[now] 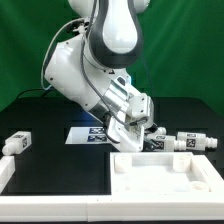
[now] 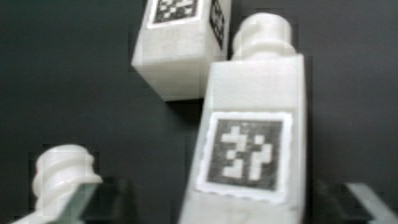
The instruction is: Assemble one leg
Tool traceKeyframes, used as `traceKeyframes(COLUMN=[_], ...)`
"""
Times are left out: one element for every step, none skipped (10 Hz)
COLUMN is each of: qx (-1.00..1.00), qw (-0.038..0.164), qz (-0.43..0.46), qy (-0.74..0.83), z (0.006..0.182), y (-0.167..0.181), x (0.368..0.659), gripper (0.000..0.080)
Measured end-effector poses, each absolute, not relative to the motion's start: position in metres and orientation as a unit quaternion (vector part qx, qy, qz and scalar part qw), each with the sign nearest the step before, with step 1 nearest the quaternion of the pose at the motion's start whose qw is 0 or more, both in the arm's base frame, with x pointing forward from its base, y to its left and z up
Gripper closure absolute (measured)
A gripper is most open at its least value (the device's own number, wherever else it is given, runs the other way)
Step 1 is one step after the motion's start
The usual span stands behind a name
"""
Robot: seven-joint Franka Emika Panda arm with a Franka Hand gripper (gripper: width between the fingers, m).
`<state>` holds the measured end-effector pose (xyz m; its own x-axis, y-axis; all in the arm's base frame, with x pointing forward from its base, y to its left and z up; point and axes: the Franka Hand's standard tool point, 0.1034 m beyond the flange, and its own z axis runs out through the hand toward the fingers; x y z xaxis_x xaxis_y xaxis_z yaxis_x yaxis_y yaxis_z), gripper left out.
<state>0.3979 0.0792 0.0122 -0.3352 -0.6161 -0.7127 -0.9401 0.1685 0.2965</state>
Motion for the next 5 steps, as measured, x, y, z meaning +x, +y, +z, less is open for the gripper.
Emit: traceKeyframes(qx=[-0.532, -0.532, -0.532, -0.532, -0.533], qw=[0.224, 0.225, 0.225, 0.226, 0.226], qz=[0.365, 0.364, 0.364, 0.364, 0.364], qy=[0.731, 0.730, 0.730, 0.730, 0.729], z=[0.0133, 0.0149, 0.0149, 0.0152, 0.0169], y=[0.0792, 0.0790, 0.0790, 0.0789, 0.0784], x=[0.3985, 0.3997, 0.3997, 0.3999, 0.4007], gripper=[0.0402, 0.0494, 0.0495, 0.0495, 0.0497])
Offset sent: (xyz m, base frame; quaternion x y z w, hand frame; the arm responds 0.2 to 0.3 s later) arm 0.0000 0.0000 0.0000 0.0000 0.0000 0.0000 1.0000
